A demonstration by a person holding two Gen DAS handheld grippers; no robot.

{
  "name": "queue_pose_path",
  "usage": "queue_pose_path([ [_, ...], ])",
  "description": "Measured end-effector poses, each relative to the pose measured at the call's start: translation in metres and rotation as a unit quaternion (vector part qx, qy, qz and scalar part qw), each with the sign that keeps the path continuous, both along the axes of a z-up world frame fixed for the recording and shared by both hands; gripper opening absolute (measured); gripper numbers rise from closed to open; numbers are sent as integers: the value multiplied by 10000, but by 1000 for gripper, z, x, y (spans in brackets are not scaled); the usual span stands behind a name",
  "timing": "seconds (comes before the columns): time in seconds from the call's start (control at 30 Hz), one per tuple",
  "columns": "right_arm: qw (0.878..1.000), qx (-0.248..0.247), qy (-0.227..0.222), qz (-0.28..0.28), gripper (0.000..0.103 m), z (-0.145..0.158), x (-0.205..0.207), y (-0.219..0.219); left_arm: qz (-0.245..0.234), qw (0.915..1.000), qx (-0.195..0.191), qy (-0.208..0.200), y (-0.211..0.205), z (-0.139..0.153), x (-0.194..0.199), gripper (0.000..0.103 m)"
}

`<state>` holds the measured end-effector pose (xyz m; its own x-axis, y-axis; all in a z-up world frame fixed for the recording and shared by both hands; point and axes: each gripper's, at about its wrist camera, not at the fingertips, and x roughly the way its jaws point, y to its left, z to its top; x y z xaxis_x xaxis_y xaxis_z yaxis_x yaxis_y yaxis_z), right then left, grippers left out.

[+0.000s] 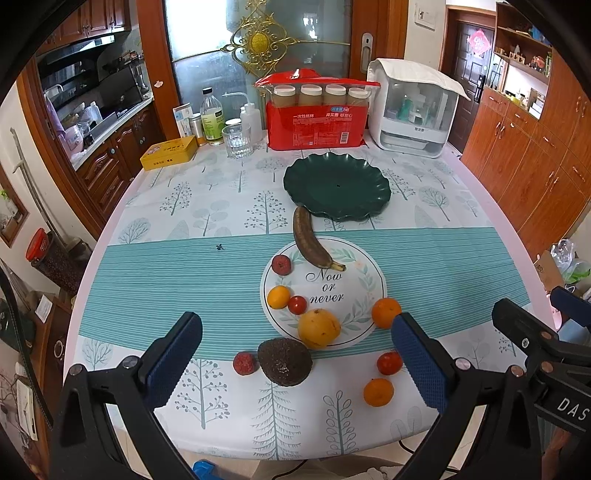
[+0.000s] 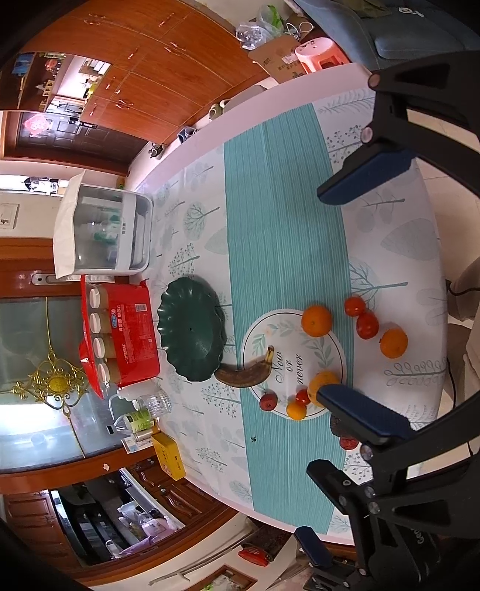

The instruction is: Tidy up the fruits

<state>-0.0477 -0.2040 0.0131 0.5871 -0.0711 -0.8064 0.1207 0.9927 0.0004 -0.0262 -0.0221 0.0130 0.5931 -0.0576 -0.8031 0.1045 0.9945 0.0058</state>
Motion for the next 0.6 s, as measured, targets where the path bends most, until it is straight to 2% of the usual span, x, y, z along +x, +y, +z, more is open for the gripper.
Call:
queue_pose_path([
  [0.17,9999,143,27,65,98,-1,1,-1,-2,10000,2,27,0,0,0,102],
  [0.27,9996,248,-18,117,94,0,2,-2,11,10000,-10,71,1,0,0,102],
  [0.6,9993,268,175,208,91,-12,11,0,80,9995,-60,288,10,-11,12,102],
])
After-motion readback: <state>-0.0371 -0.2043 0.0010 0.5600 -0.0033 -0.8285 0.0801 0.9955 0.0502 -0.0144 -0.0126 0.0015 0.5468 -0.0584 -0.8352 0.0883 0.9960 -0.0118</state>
